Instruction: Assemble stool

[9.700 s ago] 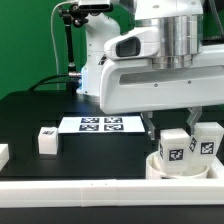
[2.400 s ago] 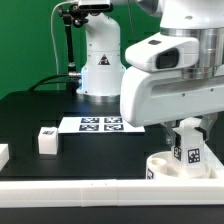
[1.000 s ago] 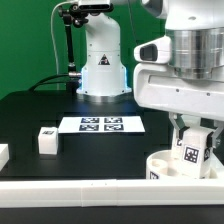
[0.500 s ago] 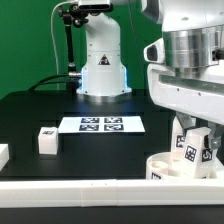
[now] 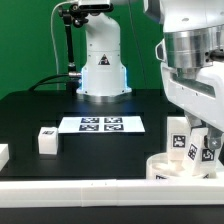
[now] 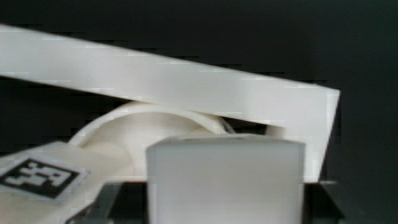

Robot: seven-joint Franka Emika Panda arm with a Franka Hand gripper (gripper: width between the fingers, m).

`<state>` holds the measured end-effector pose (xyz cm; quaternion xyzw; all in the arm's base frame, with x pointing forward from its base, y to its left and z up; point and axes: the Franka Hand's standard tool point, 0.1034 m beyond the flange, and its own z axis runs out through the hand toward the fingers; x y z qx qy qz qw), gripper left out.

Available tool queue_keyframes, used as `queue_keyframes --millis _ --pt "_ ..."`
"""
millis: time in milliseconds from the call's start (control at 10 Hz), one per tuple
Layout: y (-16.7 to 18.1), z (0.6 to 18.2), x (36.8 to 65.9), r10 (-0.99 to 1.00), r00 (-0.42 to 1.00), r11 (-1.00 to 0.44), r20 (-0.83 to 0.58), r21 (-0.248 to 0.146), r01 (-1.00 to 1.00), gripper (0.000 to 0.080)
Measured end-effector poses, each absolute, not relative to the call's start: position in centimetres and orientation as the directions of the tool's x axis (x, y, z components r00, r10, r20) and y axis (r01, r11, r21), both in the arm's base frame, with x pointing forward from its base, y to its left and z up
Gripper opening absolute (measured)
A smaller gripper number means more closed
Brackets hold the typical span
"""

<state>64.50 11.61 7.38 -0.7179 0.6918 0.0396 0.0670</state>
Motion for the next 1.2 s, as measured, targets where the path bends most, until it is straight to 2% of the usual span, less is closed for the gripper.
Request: queue_keyframes --millis 400,600,900,1000,1100,1200 --pt "12.13 7.32 64.53 -0.918 -0.323 0.354 -0.23 -0.107 -0.929 0.034" --pt "12.37 7.3 64.6 -0.858 -0.441 0.477 -0.264 -0.09 -0.874 0.034" --pt "12.19 7.27 64.6 -0.8 -0.525 0.563 -0.293 -0.06 -0.824 0.034" --pt "12.17 7.27 64.59 -0.79 -0.535 0.575 -0.299 -0.057 -0.816 0.0367" --pt "12.32 7.42 64.41 -0.827 -0.479 0.516 -0.295 -0.06 -0.854 0.0367" --pt "12.1 8.15 64.14 -0.866 -0.406 0.438 -0.292 -0.05 -0.898 0.0541"
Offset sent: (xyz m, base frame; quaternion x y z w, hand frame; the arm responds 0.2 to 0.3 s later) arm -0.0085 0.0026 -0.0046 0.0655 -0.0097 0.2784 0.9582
